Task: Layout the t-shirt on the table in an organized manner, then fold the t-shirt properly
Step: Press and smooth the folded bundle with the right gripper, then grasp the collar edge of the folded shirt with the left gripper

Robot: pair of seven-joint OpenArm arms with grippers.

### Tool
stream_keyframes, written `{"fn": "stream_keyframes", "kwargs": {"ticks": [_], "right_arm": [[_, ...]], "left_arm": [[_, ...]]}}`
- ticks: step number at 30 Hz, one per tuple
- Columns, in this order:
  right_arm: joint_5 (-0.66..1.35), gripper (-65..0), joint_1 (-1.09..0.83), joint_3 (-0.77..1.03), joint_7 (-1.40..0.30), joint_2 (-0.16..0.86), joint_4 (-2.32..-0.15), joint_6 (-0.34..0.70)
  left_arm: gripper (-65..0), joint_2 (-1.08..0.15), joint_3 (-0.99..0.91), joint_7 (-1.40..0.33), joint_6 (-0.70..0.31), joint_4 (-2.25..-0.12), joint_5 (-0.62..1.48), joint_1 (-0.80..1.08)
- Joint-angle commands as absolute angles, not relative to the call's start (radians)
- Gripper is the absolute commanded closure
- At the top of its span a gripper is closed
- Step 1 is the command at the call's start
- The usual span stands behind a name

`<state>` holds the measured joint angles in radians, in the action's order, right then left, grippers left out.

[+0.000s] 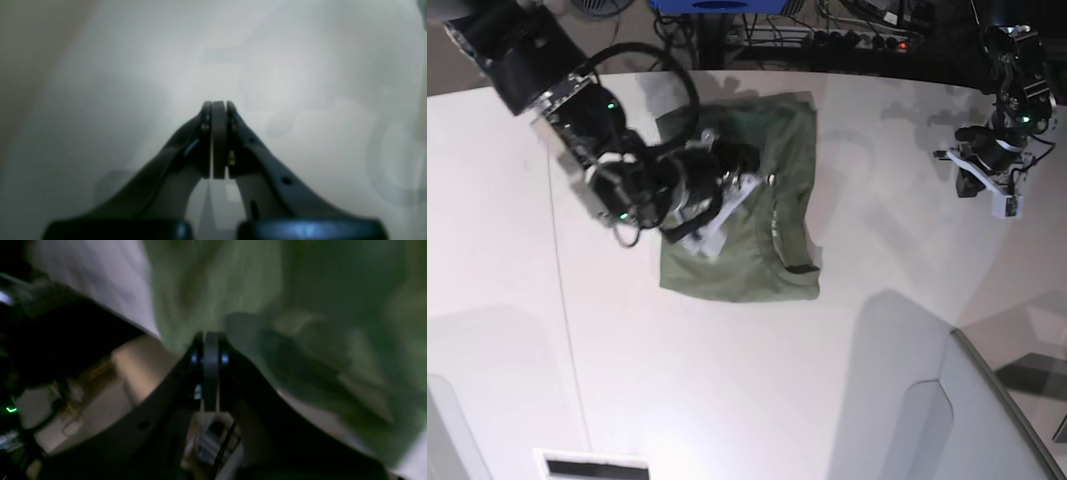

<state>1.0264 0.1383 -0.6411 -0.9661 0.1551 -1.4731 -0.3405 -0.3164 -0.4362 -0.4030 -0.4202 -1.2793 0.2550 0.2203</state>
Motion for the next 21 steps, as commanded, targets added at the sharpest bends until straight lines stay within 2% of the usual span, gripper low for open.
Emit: {"fn": "stream_keyframes", "kwargs": {"ticks": [1,7,11,16,21], "right_arm": [[1.052,-0.2,0.16,-0.625,-0.966,0.156,-1.523,-0.329],[1.05,-0.2,0.105,-0.371,-0.964,0.194,-1.564,-0.329],[1.05,-0.2,0.051,-0.236,-0.966,0.206,-1.558,-0.328],[1.049,-0.2,0.028,-0.196,-0.964,0.257,-1.555,-0.328],[1.049,-0.2,0.027,-0.197,-0.964,0.282,-1.54,-0.328]], "left_arm": [[0.0,-0.334,-0.424,-0.384,-0.426,-1.308,0.263,0.219],[0.0,-0.262,-0.372,-0.409,-0.427,-1.56,0.277,0.292],[0.0,-0.245,-0.361,-0.593,-0.429,-1.716,0.484,0.297],[0.0,-0.252,-0.217,-0.633,-0.429,-1.764,0.708,0.285],[0.0,-0.243,0.031,-0.63,-0.429,-1.679,0.731,0.186]]}}
